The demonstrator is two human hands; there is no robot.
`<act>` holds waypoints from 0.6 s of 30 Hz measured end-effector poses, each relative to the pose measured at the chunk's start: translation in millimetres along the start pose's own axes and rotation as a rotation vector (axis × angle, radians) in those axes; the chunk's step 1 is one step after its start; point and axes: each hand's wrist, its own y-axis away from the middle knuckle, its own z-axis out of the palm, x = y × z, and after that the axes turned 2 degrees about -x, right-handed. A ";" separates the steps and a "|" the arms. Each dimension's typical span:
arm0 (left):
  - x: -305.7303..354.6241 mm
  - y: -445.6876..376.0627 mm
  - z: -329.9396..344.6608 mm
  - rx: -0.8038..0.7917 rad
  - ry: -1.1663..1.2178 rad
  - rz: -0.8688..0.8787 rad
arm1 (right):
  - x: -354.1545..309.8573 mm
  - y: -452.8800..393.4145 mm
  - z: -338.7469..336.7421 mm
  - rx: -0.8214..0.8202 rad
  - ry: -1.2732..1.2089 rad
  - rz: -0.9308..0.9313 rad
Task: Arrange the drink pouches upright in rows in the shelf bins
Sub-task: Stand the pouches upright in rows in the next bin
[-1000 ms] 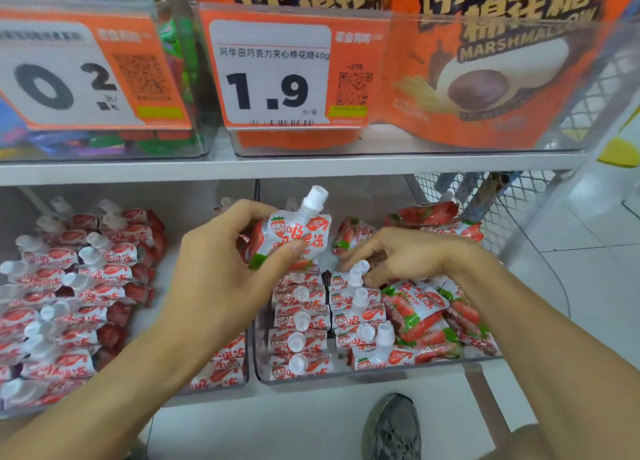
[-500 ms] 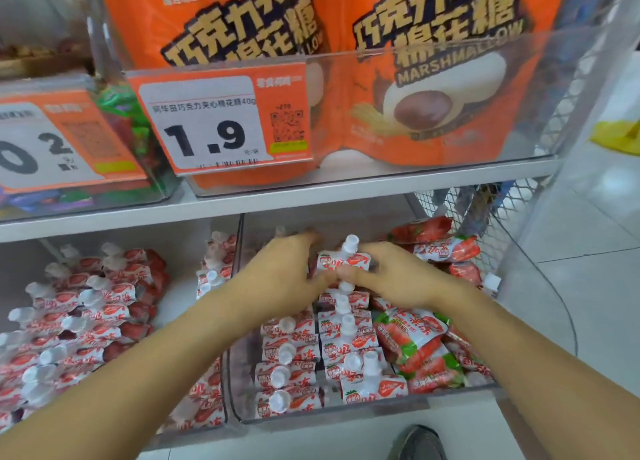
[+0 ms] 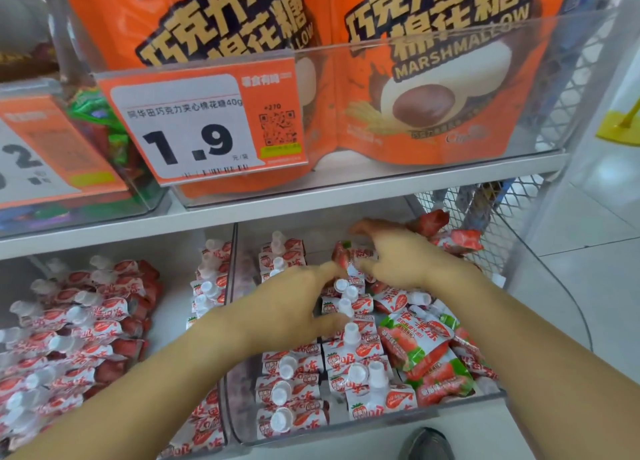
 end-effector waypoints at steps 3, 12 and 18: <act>-3.7 0.7 2.6 0.009 0.010 0.025 | -0.6 -15.0 6.6 -0.112 0.141 0.086; -2.0 9.0 -1.5 -0.033 0.005 0.004 | 7.2 -25.3 8.1 0.039 -0.101 0.106; 15.9 29.7 -8.5 0.124 -0.259 -0.029 | -7.6 -24.0 7.2 0.111 -0.078 -0.034</act>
